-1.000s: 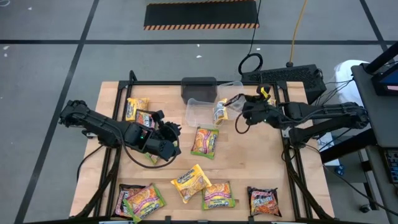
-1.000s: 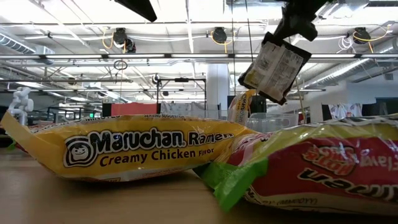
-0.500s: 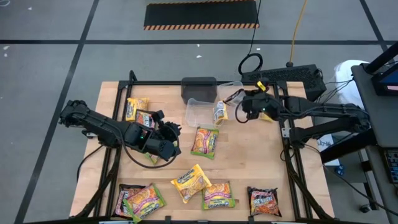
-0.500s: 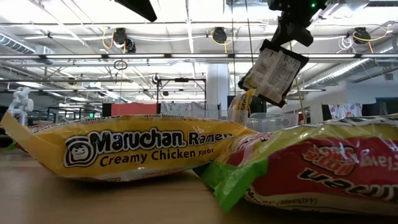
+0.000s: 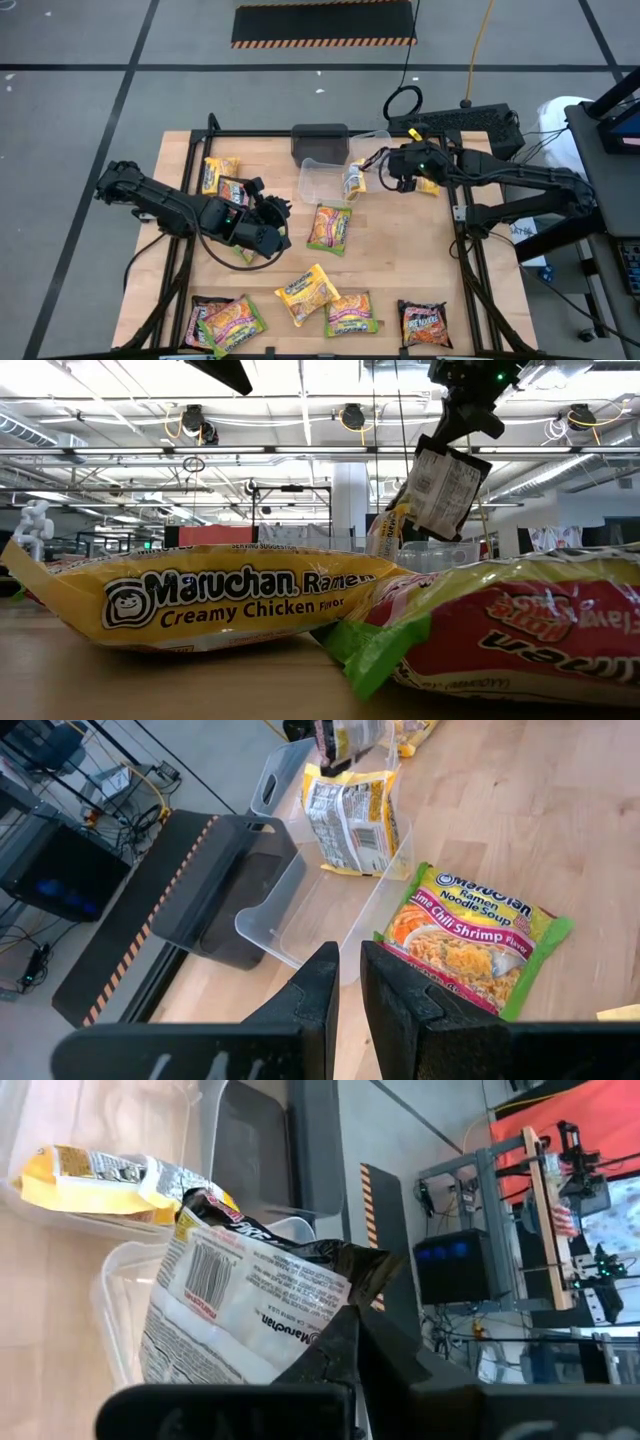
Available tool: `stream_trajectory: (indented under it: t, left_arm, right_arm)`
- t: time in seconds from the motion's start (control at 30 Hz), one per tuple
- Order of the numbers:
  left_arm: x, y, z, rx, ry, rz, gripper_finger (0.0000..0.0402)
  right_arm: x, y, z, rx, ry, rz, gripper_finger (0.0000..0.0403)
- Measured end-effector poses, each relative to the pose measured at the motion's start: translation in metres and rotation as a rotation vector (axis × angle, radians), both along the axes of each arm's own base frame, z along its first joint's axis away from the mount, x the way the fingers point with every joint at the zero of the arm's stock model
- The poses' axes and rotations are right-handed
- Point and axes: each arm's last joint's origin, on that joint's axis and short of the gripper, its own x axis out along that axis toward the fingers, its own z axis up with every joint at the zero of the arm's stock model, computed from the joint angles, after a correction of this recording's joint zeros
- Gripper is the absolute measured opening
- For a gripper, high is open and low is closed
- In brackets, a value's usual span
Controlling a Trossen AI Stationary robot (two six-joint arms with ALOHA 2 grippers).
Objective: Sort Maruchan noodles
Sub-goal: Put the black noodle pack into the right transparent bin
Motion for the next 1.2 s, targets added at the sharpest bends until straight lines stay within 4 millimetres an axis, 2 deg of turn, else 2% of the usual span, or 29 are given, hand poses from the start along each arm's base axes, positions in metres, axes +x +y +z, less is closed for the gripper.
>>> stream_trajectory:
  t: [0.6, 1.03, 1.2]
  left_arm:
    - [0.0, 0.0, 0.0, 0.0, 0.0, 0.0, 0.0053]
    - [0.0, 0.0, 0.0, 0.002, 0.002, -0.002, 0.0053]
    - [0.0, 0.0, 0.0, 0.002, 0.002, -0.002, 0.0053]
  right_arm:
    - [-0.013, -0.019, -0.005, 0.022, 0.079, -0.107, 0.0]
    - [-0.015, -0.019, -0.008, 0.069, 0.103, -0.08, 0.0]
    - [-0.014, -0.017, -0.01, 0.142, 0.098, -0.01, 0.0]
